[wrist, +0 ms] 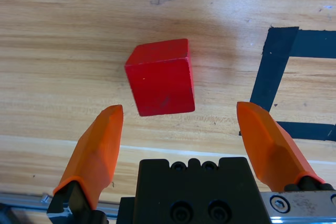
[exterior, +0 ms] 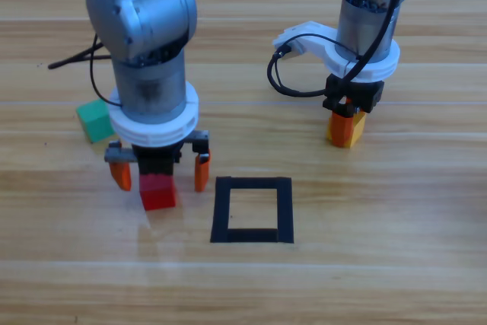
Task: Stack the blocks in the rectangular block: red at the bottom, yellow in the middle, green on top
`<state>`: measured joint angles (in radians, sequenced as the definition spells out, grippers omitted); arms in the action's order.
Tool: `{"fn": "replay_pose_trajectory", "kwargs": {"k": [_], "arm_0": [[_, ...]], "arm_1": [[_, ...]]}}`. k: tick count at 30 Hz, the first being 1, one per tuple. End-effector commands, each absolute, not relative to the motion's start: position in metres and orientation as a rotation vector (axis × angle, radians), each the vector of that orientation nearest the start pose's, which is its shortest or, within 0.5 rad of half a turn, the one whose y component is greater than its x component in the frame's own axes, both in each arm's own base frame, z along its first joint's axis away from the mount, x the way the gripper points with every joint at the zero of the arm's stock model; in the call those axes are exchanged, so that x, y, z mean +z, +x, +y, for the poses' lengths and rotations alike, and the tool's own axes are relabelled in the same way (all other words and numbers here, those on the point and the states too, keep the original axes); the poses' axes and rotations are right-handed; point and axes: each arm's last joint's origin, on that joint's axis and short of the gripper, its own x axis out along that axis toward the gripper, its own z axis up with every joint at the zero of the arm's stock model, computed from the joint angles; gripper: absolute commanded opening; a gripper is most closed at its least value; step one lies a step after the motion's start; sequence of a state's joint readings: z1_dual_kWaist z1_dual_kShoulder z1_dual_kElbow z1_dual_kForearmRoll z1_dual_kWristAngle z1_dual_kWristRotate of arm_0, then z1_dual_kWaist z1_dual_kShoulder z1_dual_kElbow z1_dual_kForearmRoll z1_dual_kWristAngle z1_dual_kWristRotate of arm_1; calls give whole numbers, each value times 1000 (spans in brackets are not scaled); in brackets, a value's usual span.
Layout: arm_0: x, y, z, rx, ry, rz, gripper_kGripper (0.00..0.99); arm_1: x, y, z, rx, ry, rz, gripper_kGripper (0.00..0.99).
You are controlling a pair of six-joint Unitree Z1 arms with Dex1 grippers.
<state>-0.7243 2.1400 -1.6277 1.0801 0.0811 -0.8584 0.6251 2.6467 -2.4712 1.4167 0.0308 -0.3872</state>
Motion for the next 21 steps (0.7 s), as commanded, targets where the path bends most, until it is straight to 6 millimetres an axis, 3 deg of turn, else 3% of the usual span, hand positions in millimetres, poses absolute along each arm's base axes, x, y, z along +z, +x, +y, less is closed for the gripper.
{"fn": "replay_pose_trajectory", "kwargs": {"k": [1,6,12,17,21], "arm_0": [[205,307,-256,147,-48,1548,914],[203,310,-243,144,-94,1519,914],[200,312,-219,175,-194,1483,917],[207,314,-205,198,-293,1455,920],[211,313,-202,198,-324,1447,922]], "arm_1": [[155,411,320,811,-785,1567,0],[220,390,302,737,-716,1529,0],[280,361,284,683,-565,1489,0],[302,335,268,687,-472,1412,0],[283,324,262,726,-414,1447,0]]}}
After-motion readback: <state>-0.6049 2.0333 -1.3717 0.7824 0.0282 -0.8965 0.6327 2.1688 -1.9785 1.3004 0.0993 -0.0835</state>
